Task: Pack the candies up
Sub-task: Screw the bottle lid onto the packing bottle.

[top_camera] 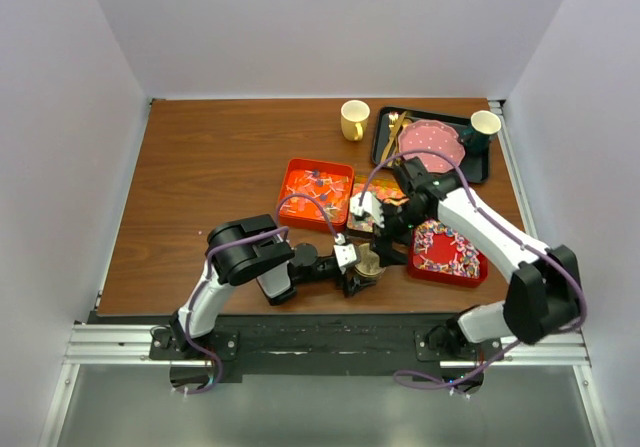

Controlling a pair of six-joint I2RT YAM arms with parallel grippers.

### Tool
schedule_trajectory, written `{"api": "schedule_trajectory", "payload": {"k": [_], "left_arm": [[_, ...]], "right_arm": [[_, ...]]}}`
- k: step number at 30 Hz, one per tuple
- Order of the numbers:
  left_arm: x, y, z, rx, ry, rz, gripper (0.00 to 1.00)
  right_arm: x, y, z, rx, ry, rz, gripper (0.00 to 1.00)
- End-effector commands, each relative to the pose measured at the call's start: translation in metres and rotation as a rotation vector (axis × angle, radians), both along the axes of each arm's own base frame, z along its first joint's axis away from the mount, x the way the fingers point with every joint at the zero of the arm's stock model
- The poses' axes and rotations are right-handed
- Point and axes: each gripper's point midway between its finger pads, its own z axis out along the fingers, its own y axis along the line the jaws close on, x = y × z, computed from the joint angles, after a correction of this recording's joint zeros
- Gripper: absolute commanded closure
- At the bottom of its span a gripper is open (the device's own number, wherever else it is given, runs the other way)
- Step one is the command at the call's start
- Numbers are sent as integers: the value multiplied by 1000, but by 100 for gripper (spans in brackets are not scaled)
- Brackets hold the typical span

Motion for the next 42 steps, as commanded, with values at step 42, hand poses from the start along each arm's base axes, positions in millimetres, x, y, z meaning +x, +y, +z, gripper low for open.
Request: {"api": "schedule_trajectory", "payload": {"k": [42], "left_arm": [[8, 20, -52, 106, 143, 45, 100]], "right_arm": [[-23, -24, 15, -11, 79, -71, 8]]}}
